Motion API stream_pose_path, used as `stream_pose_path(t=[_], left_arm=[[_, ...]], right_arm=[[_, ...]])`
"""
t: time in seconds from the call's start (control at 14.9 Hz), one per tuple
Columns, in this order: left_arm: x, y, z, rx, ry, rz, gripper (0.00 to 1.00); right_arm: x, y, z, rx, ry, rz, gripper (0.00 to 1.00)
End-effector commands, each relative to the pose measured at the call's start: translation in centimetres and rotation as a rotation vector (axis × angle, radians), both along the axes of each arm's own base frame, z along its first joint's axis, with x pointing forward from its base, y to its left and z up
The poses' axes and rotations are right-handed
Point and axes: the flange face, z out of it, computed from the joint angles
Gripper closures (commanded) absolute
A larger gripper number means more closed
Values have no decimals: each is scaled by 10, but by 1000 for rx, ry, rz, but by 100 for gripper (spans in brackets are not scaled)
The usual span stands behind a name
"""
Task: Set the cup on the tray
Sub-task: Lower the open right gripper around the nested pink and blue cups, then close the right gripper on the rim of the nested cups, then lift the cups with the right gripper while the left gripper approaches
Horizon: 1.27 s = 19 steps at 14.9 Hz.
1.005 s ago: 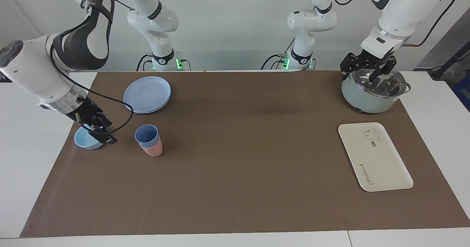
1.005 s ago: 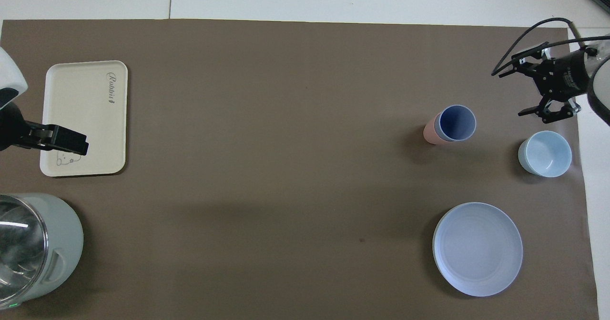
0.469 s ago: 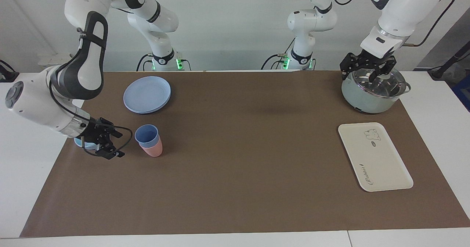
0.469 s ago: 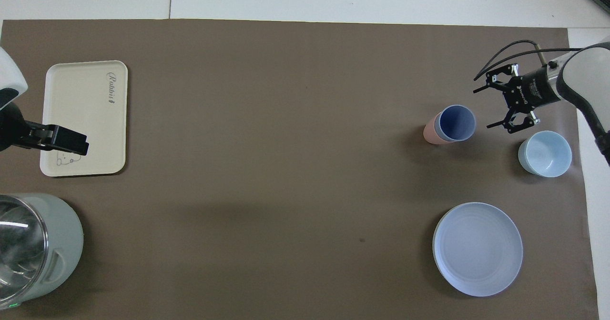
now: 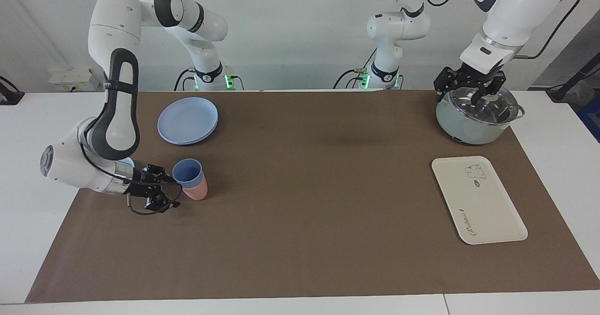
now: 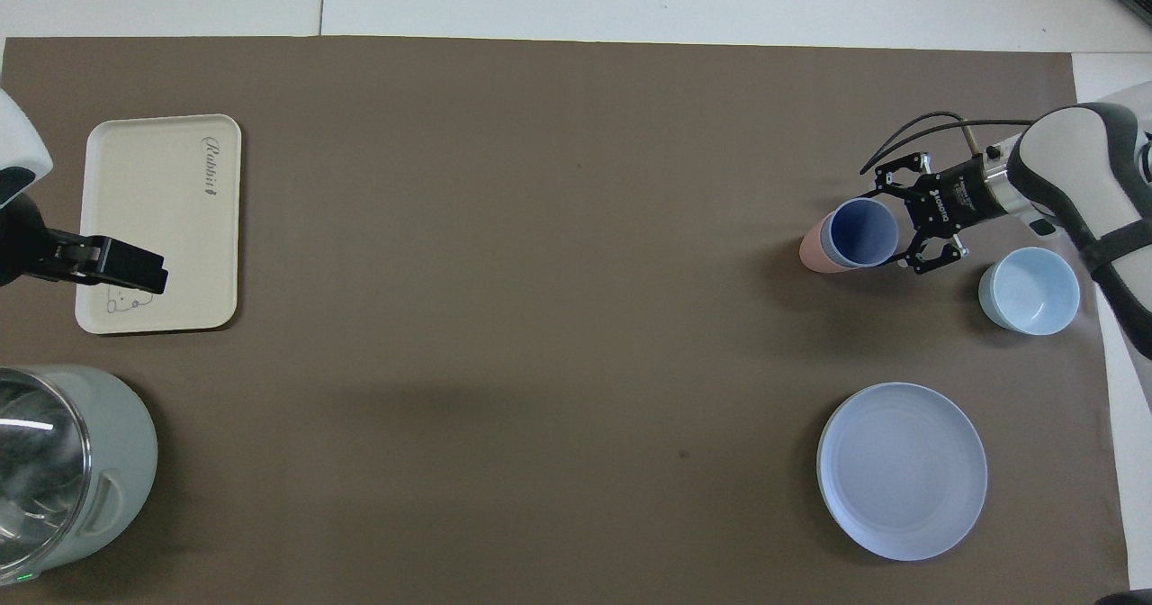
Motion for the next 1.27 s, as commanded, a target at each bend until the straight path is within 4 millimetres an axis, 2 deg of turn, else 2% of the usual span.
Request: stream_pose_path(t=[0.0, 0.34, 0.4, 0.47, 0.54, 0.6, 0.67, 0.94, 1.01, 1.21], left_arm=[[-8, -2, -1, -6, -17, 0, 0], [-10, -2, -1, -4, -16, 0, 0], [-10, -1, -3, -3, -13, 2, 0], [-10, -2, -3, -4, -14, 0, 0], [-10, -2, -2, -4, -17, 0, 0], [-10, -2, -3, -4, -16, 0, 0], [-11, -2, -4, -3, -13, 0, 0], [-12, -2, -4, -5, -17, -1, 0], [-11, -2, -4, -3, -17, 0, 0], [-10, -10, -3, -15, -34, 36, 0]], right_arm=[[-16, 4, -5, 60, 15, -23, 5], [-23, 13, -6, 125, 35, -70, 7], [-27, 17, -11, 134, 47, -72, 8], [-33, 20, -13, 150, 52, -76, 17], [-37, 22, -15, 180, 51, -90, 33], [-39, 24, -15, 213, 37, -79, 76], [-41, 26, -11, 227, 28, -57, 100], [-49, 41, 4, 282, 33, -104, 100], [-50, 50, 12, 278, 34, -98, 100], [-47, 97, 58, 237, 81, -155, 100]])
